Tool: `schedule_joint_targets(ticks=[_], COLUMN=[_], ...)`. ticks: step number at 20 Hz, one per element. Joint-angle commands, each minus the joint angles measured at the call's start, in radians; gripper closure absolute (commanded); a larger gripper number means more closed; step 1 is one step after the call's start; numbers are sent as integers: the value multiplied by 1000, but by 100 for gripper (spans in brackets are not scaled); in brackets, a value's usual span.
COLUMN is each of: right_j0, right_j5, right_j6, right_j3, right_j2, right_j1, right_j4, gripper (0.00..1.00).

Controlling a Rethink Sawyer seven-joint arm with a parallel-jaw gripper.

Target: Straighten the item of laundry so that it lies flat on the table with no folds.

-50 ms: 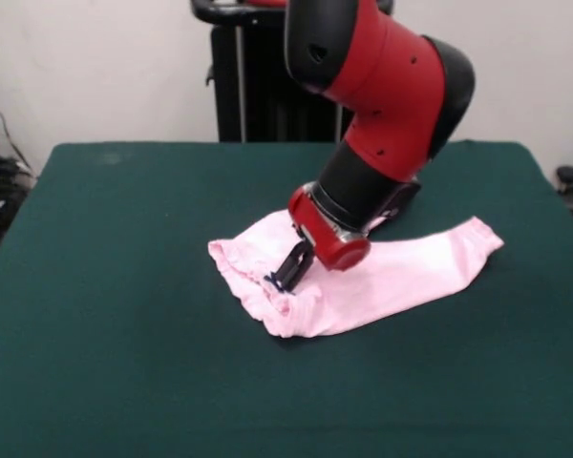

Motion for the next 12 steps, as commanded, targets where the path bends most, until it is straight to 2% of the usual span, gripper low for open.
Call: schedule_joint_targets(ticks=[1, 2, 6, 8, 12], right_j0=[7, 42, 114, 133, 142], right_j5=[-74, -43, 20, 42, 57], right_j6=[148, 187, 268, 284, 265], right_j3=[-66, -100, -171, -188, -198], right_j2=[24, -42, -204, -251, -283], right_j1=[91, 131, 238, 271, 294], right_j4=[65, 62, 62, 68, 94], gripper=[100, 100, 100, 100, 100])
